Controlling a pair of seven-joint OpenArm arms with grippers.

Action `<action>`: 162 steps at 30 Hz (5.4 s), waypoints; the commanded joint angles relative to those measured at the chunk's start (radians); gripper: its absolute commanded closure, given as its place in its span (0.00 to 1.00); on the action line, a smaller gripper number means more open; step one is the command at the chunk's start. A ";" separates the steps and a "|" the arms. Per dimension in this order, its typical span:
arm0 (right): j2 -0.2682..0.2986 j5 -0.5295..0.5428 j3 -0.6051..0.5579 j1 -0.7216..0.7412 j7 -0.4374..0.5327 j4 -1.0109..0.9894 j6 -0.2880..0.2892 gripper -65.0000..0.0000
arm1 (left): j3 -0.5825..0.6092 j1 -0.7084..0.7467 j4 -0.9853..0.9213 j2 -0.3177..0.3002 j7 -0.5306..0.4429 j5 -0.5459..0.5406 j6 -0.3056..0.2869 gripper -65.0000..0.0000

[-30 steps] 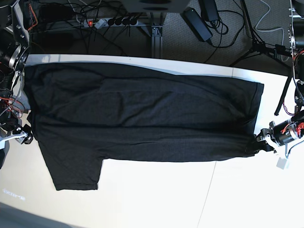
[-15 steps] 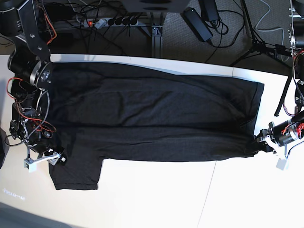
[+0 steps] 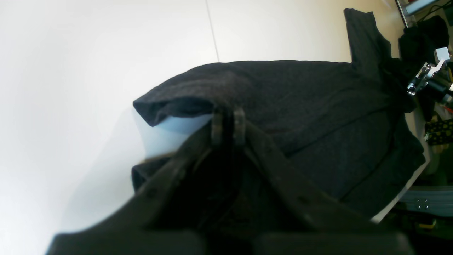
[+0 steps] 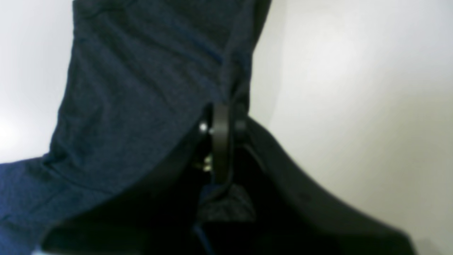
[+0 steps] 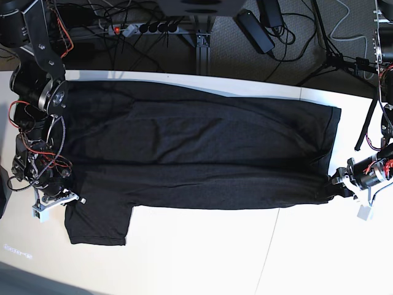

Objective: Fold the T-shirt properly

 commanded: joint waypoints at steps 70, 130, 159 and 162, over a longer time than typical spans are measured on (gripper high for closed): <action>0.148 0.218 -0.181 -0.302 -0.021 0.303 0.050 0.40 | -0.020 0.202 0.325 -0.144 0.031 -0.062 -0.023 0.54; 0.055 0.533 0.073 -1.087 -0.235 1.576 0.080 0.37 | -0.020 0.241 0.383 -0.151 0.104 -0.108 -0.023 0.46; 0.055 0.533 0.073 -1.067 -0.179 1.576 0.078 0.34 | -0.020 0.280 0.165 -0.169 0.114 -0.050 -0.019 0.37; 0.055 0.533 0.073 -1.067 -0.184 1.576 0.079 0.34 | -0.020 0.280 0.165 -0.169 0.156 -0.145 -0.023 0.37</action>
